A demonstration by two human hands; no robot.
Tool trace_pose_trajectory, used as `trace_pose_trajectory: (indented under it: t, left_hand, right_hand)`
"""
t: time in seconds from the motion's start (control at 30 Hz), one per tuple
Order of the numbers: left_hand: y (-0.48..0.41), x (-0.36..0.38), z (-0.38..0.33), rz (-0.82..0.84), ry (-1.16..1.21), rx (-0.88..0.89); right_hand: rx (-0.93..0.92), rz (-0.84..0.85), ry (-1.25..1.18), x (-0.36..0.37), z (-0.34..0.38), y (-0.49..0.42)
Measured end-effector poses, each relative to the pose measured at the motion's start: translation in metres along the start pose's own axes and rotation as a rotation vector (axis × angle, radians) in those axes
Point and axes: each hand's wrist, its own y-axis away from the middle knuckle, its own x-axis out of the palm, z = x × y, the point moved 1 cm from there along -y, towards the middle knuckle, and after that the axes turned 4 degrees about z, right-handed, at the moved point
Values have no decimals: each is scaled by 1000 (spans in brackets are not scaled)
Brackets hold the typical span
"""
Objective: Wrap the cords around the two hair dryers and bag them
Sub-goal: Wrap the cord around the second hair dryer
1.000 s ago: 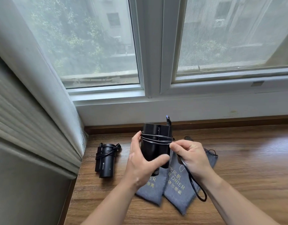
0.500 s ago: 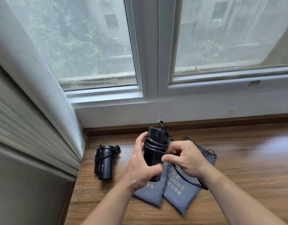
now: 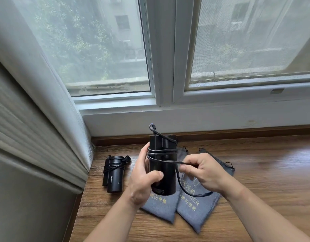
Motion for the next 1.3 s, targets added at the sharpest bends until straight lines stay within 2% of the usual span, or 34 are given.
trace_pose_trajectory:
  t: [0.13,0.23,0.33,0.5,0.57,0.63,0.73,0.8,1.0,1.1,1.3]
  left_hand:
    - [1,5,-4,67,32,-26]
    - [2,7,-8,66,114,-64]
    - [3,7,-8,134,185,-85]
    - [5,8,-6,137,274,-89]
    - [5,8,-6,133,270,-123]
    - [3,8,-7,93,104,-118]
    - [3,13,-15,-76,-350,-39]
    - [5,20,-17,-96,-627,11]
    - [5,29,-5,-284,-1040,69]
    - [6,36,0,-340,-1088,55]
    - [1,23,-2,-279,-882,-23]
  right_hand:
    - [30,-98,0,0,-6,-4]
    - [16,-4,-71,-4,1,-1]
    - [8,108,-119,-7,4,0]
    - [90,139,-225,-2,-3,-3]
    - [82,98,-236,1,-2,-2]
    - [104,14,-272,3,-6,-2]
    - [130,-111,-227,7,-12,1]
    - [146,-152,-190,8,-15,2]
    - [171,-161,-95,14,-2,4]
    - [200,-173,-66,18,-1,2]
    - [166,-12,-72,14,7,2]
